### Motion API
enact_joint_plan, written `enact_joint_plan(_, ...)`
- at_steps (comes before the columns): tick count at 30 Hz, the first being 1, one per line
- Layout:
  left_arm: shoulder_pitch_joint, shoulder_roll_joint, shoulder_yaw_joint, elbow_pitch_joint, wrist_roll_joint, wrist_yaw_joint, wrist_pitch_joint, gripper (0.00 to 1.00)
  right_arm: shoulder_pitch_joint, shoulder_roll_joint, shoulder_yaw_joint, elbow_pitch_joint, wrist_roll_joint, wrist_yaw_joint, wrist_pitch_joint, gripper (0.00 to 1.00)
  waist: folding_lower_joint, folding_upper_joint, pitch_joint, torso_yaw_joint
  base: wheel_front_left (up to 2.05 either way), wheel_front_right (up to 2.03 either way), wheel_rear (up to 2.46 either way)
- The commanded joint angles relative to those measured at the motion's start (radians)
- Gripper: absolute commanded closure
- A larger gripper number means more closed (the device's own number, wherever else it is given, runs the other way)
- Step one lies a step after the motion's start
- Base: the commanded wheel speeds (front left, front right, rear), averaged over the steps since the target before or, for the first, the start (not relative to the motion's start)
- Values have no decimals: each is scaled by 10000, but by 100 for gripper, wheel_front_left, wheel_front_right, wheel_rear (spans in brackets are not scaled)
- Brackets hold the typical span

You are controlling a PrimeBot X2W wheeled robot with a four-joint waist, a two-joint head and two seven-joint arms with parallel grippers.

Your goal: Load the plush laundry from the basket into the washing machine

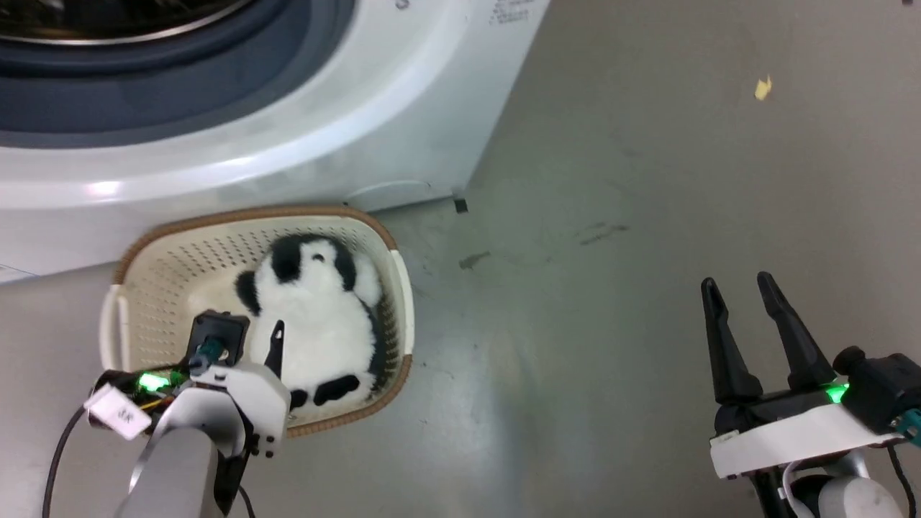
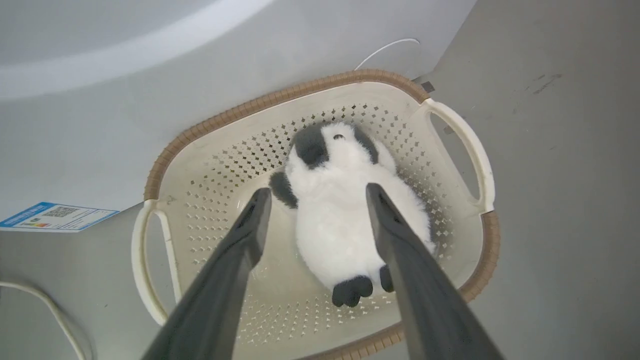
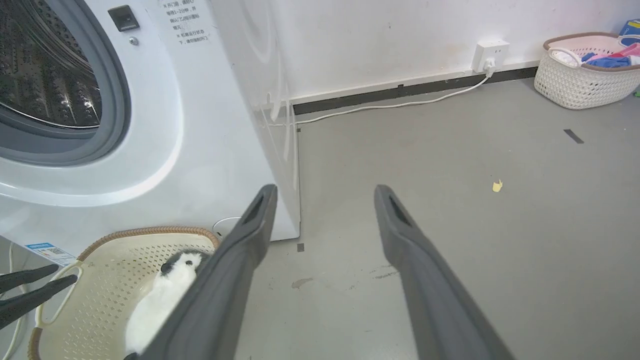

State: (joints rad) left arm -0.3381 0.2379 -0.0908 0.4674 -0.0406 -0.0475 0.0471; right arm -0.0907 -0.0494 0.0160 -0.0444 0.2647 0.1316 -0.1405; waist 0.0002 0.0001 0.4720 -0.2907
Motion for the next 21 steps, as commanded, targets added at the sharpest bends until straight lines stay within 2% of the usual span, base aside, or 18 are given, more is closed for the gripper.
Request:
enact_joint_plan(1, -339, 102, -89, 317, -43, -79, 121, 0, -171, -5, 14, -80, 152, -5, -132, 0, -2, -1, 259, -167, 0, 0, 0)
enact_joint_plan(13, -1771, 408, -766, 2120, -119, -348, 1034, 0, -178, -6, 92, -335, 684, -6, -382, 0, -2, -1, 1262, -624, 0, 0, 0)
enact_joint_plan(21, -2854, 412, -632, 3262, -741, -356, 1913, 0, -222, -6, 215, -616, 1331, -7, -549, 0, -2, -1, 1929, -942, 0, 0, 0)
